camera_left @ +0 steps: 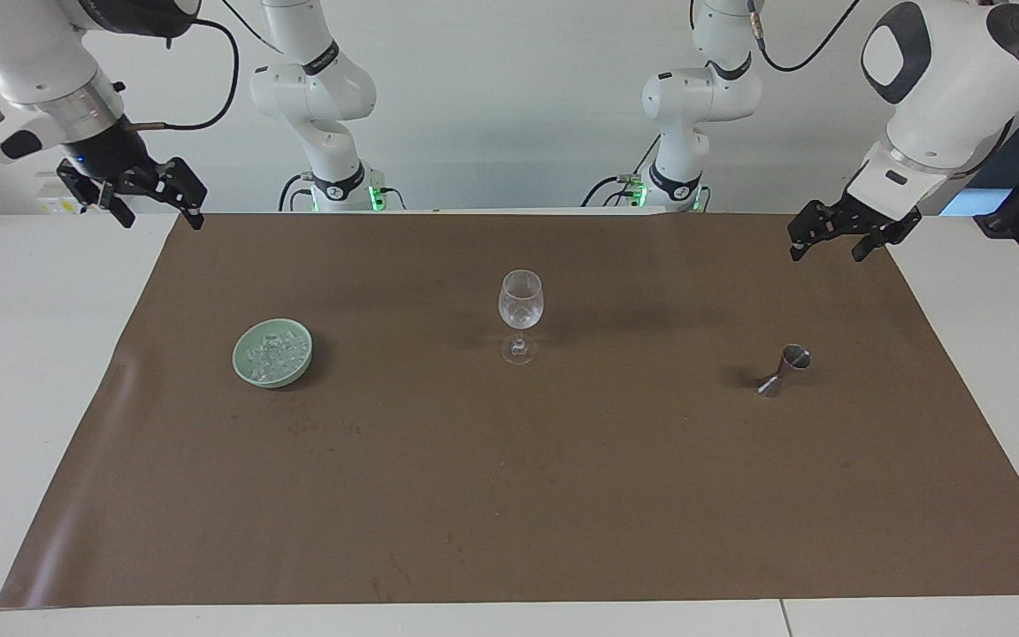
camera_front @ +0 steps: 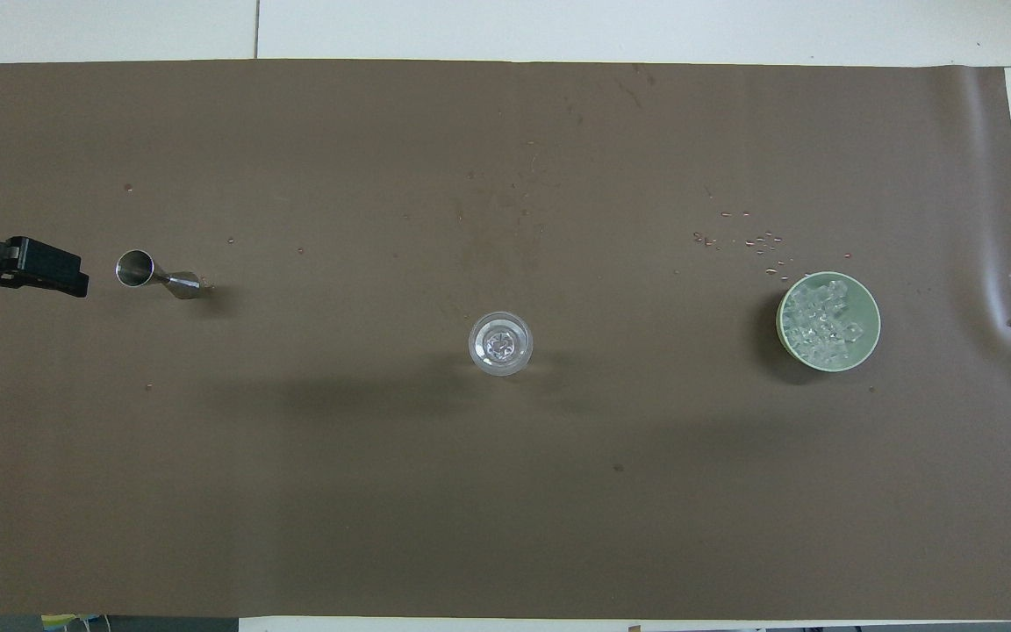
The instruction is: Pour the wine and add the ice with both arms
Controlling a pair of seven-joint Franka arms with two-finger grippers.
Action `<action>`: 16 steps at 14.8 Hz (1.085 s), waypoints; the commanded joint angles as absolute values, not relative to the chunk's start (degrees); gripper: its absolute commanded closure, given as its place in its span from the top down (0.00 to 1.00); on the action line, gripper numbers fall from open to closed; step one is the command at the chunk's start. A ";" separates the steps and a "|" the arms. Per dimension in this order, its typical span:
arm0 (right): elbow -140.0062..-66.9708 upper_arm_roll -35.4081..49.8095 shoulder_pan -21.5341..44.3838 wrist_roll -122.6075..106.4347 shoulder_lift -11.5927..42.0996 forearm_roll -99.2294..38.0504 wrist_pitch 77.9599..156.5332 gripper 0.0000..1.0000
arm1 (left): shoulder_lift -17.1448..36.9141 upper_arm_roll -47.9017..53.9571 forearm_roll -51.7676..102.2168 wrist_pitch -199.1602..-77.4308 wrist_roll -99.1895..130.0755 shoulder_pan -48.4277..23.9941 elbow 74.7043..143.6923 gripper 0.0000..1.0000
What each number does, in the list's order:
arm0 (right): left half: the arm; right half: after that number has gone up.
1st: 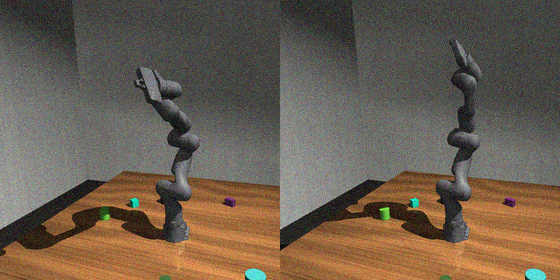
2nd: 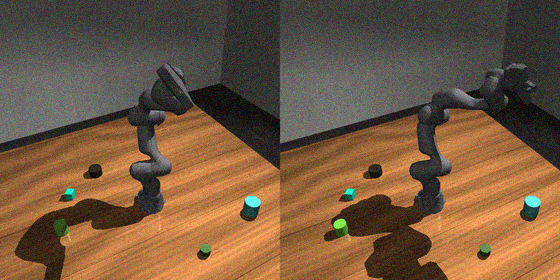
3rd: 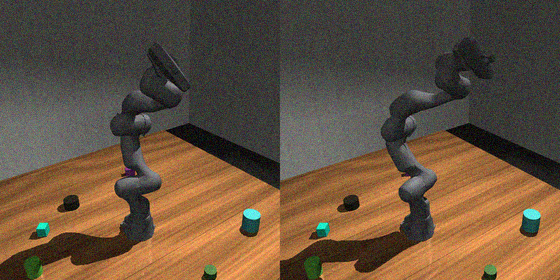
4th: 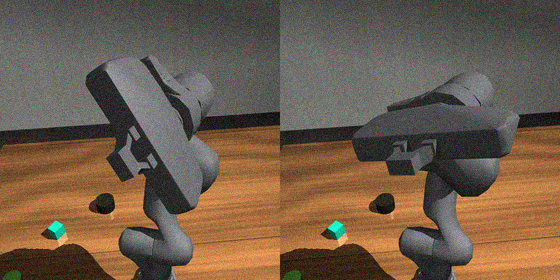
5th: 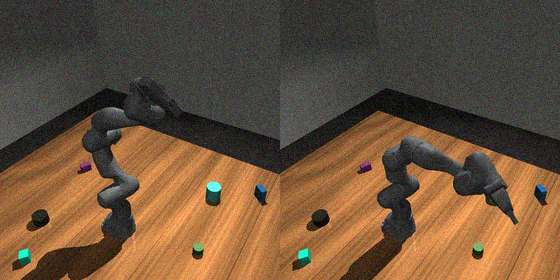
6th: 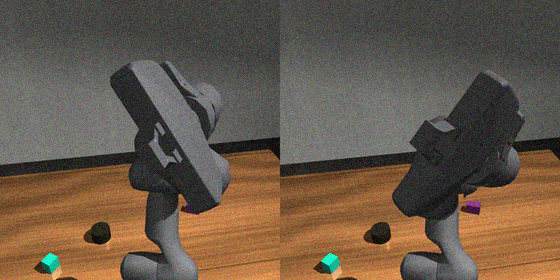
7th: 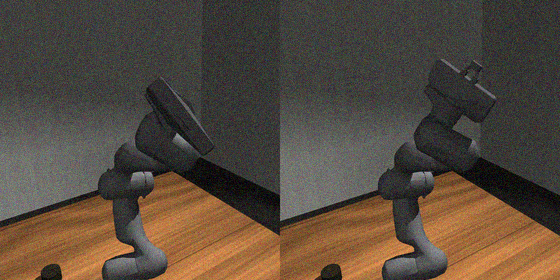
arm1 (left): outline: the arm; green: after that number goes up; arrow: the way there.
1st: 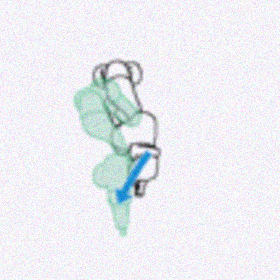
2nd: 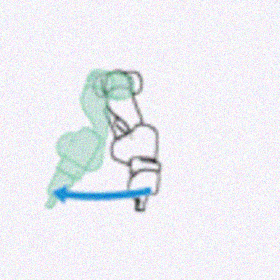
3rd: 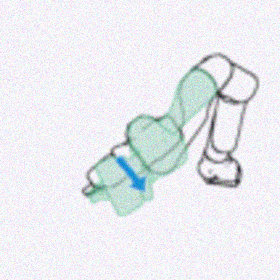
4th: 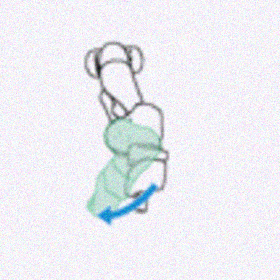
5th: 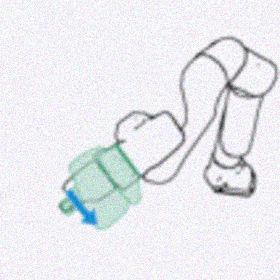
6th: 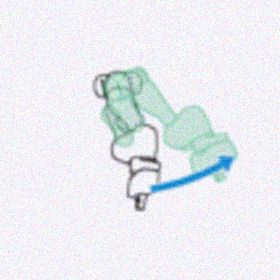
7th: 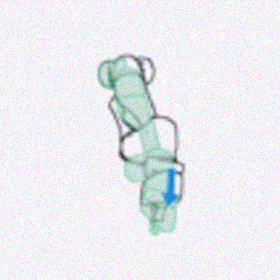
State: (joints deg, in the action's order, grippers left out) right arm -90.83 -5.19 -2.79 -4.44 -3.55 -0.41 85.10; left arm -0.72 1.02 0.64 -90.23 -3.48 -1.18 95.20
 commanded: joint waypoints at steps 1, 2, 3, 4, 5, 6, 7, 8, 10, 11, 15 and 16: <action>-94.12 -5.01 -2.55 -5.89 -5.27 0.26 86.39 1.00 | -0.70 0.97 0.09 -89.56 -2.72 -1.23 95.19 1.00; -94.39 -4.84 -2.64 -5.89 -5.27 0.26 86.22 1.00 | -0.79 0.97 0.09 -89.56 -2.72 -1.23 95.19 1.00; -93.79 -4.31 -2.55 -5.98 -5.01 0.35 85.87 1.00 | -0.79 0.97 0.09 -89.56 -2.72 -1.23 95.19 1.00; -93.52 -3.87 -2.46 -5.89 -4.84 0.35 85.78 1.00 | -0.79 0.97 0.09 -89.56 -2.72 -1.23 95.19 1.00; -93.95 -3.52 -2.46 -5.80 -5.01 0.35 86.22 1.00 | -0.79 0.97 0.09 -89.56 -2.72 -1.23 95.19 1.00; -93.87 -3.34 -2.46 -5.80 -4.92 0.35 86.22 1.00 | -0.79 0.97 0.09 -89.56 -2.72 -1.23 95.10 1.00; -93.78 -3.34 -2.55 -5.80 -4.92 0.35 86.31 1.00 | -0.79 0.97 0.09 -89.56 -2.72 -1.23 95.18 1.00; -93.87 -3.08 -2.55 -5.80 -4.92 0.35 86.66 1.00 | -0.79 0.97 0.09 -89.56 -2.72 -1.23 95.19 1.00; -94.04 -2.37 -2.55 -5.80 -4.92 2.01 88.41 1.00 | -0.79 0.97 0.09 -89.56 -2.72 -1.23 95.19 1.00; -94.22 -2.20 -2.55 -5.80 -5.01 2.72 87.90 1.00 | -0.79 0.97 0.09 -89.56 -2.72 -1.23 95.19 1.00; -94.39 -2.37 -2.64 -5.80 -5.27 2.64 87.80 1.00 | -0.70 0.97 0.09 -89.56 -2.72 -1.23 95.19 1.00; -94.39 -2.29 -2.64 -5.80 -5.27 2.64 87.80 1.00 | -0.79 0.97 0.09 -89.56 -2.72 -1.23 95.10 1.00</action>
